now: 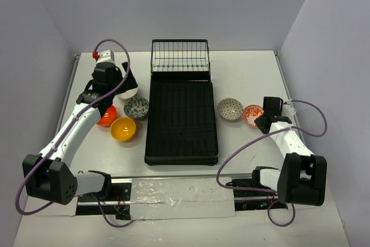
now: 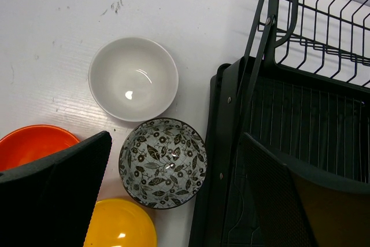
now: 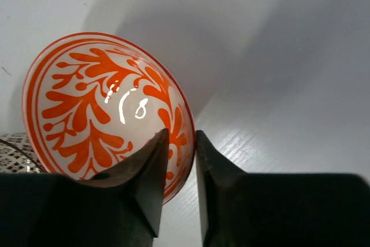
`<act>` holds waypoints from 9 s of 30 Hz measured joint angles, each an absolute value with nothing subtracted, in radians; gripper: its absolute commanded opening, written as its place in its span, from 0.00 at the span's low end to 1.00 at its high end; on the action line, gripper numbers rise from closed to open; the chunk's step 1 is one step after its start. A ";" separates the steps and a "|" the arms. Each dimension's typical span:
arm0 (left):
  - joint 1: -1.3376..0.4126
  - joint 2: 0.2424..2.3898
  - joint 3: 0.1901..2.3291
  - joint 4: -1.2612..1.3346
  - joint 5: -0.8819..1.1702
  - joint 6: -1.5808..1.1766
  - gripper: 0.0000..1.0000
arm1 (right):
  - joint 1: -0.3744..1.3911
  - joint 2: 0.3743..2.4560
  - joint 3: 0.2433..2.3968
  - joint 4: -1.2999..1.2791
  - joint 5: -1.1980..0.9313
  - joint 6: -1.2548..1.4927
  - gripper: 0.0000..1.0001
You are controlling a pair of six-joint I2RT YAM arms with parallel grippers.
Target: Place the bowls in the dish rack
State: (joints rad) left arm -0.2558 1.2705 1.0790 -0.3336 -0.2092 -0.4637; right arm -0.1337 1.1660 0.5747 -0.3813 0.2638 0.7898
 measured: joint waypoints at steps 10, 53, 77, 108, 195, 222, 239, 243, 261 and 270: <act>-0.263 1.269 1.079 -0.334 -0.233 -0.456 0.98 | -0.149 1.166 0.575 -0.368 0.268 0.803 0.00; -0.383 1.174 1.126 -0.263 -0.087 -0.220 0.88 | 0.283 1.287 1.330 -0.643 0.051 0.546 0.00; -0.942 1.429 1.432 -0.453 -0.064 0.254 0.90 | 0.396 1.510 1.562 -0.789 -0.201 0.405 0.00; -1.047 1.587 1.334 -0.332 -0.307 0.403 0.23 | 0.427 1.534 1.542 -0.829 -0.215 0.297 0.00; -1.074 1.719 1.379 -0.548 -0.227 0.167 0.00 | 0.436 1.558 1.793 -0.912 0.062 0.331 0.63; -0.833 1.696 1.430 -0.542 0.227 -0.107 0.00 | 0.338 1.413 1.635 -0.882 0.248 0.404 0.73; -0.727 1.594 1.122 0.052 0.365 -0.678 0.00 | 0.336 1.192 1.378 -0.801 0.296 0.434 0.75; -0.779 1.597 1.052 0.208 0.325 -0.804 0.00 | 0.336 1.131 1.319 -0.777 0.297 0.439 0.76; -0.858 1.686 0.918 0.667 0.204 -1.089 0.00 | 0.345 1.007 1.216 -0.686 0.311 0.448 0.81; -0.843 1.749 0.909 0.772 0.229 -1.124 0.00 | 0.353 1.006 1.196 -0.672 0.316 0.447 0.82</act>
State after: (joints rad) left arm -0.8433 1.7489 0.9089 0.7719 0.2295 -1.1244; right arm 0.3527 1.0061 1.1961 -0.6716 0.3157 0.4469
